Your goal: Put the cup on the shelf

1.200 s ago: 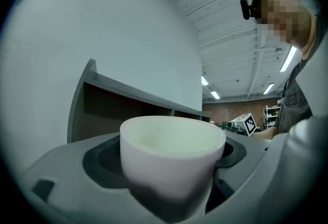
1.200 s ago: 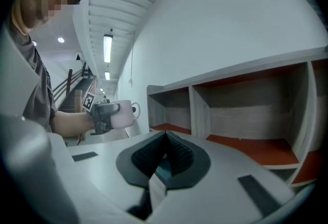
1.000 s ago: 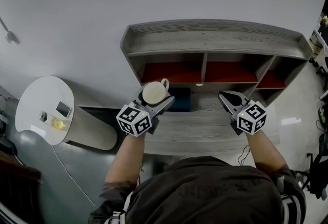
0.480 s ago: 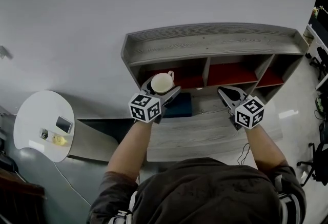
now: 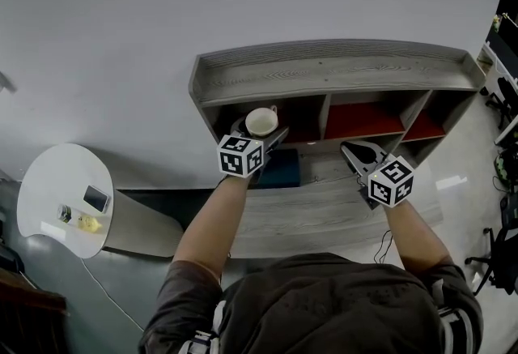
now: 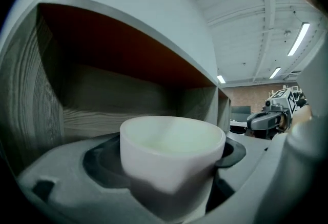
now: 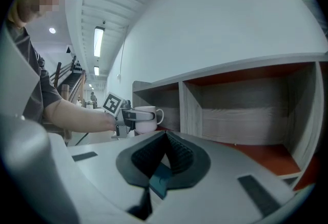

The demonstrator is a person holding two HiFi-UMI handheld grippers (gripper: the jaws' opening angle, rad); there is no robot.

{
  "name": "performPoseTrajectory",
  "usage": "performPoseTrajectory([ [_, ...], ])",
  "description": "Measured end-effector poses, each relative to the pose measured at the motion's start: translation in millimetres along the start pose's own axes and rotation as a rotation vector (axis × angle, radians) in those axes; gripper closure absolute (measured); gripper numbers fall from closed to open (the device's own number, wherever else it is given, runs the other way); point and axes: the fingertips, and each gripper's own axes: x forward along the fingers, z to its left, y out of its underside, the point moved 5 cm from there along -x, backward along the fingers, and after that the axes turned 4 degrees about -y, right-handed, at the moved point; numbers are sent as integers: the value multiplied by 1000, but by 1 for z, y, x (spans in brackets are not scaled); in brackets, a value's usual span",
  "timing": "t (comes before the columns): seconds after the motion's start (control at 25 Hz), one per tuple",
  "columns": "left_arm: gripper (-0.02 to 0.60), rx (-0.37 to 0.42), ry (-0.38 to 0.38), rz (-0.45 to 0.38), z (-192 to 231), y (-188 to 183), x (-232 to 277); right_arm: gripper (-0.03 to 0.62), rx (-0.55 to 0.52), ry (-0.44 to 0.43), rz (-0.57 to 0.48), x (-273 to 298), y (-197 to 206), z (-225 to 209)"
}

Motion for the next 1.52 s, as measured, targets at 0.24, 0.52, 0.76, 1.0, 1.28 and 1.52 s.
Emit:
performPoseTrajectory([
  [0.24,133,22,-47,27,11,7,19,602,3,4,12,-3,4,-4],
  [0.52,133,40,-75,72,15,16,36,602,10,12,17,-10,7,-8],
  [0.76,133,39,-89,84,18,28,43,602,19,17,15,-15,8,-9],
  [1.0,133,47,-89,111,19,31,48,602,27,17,13,-18,12,-6],
  [1.28,133,62,-108,127,18,32,48,602,28,17,13,-22,12,-2],
  [1.52,133,115,-122,163,14,35,52,602,29,17,11,-27,12,1],
])
